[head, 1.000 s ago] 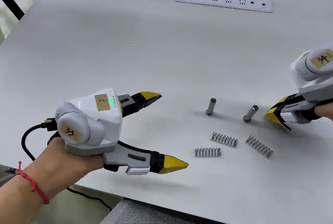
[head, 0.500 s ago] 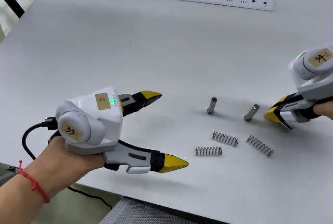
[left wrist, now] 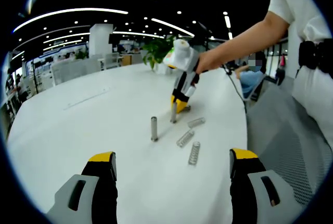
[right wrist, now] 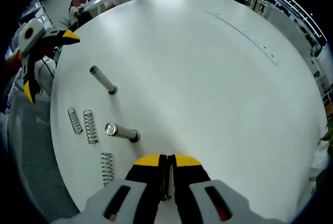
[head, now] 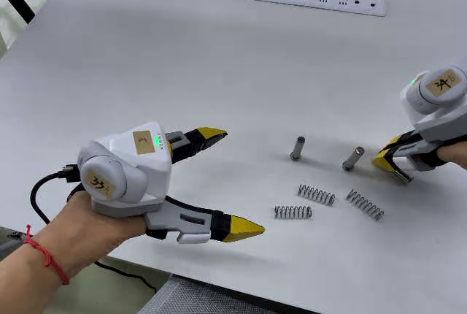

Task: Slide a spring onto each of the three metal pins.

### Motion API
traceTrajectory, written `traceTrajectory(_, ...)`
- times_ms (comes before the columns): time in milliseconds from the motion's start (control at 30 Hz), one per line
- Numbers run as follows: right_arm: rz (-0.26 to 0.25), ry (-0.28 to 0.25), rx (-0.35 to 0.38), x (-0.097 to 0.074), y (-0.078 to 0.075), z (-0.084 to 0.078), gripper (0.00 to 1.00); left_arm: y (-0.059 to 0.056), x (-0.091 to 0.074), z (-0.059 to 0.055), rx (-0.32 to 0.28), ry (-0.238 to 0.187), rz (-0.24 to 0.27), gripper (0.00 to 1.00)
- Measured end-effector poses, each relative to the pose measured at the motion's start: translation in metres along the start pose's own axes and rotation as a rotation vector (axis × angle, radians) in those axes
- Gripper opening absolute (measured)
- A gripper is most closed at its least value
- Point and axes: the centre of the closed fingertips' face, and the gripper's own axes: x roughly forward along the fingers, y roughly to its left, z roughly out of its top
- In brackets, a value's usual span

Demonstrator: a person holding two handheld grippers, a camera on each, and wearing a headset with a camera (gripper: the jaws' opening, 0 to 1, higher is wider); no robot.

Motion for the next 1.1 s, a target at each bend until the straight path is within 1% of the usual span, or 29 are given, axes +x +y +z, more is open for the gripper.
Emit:
traceTrajectory(100,0.002,0.001,-0.002,0.000,0.000,0.000,0.10,0.000,0.000,0.000,0.000,-0.002,-0.001,0.91)
traceTrajectory(233,0.001,0.000,-0.010,-0.003,0.005,0.000,0.09,-0.001,0.001,0.002,0.002,-0.002,-0.004,0.91)
traceTrajectory(433,-0.001,-0.011,-0.016,-0.002,0.002,0.000,0.09,-0.001,0.000,0.003,0.003,-0.001,-0.006,0.91)
traceTrajectory(633,-0.008,-0.040,-0.008,-0.014,0.009,0.002,0.09,-0.002,0.001,0.003,0.008,0.001,-0.008,0.91)
traceTrajectory(700,-0.010,-0.049,-0.006,-0.015,0.007,0.002,0.09,-0.002,0.001,0.004,0.008,0.001,-0.009,0.91)
traceTrajectory(1100,-0.022,-0.119,0.022,-0.036,0.013,0.002,0.09,-0.005,0.003,0.005,0.014,0.003,-0.014,0.91)
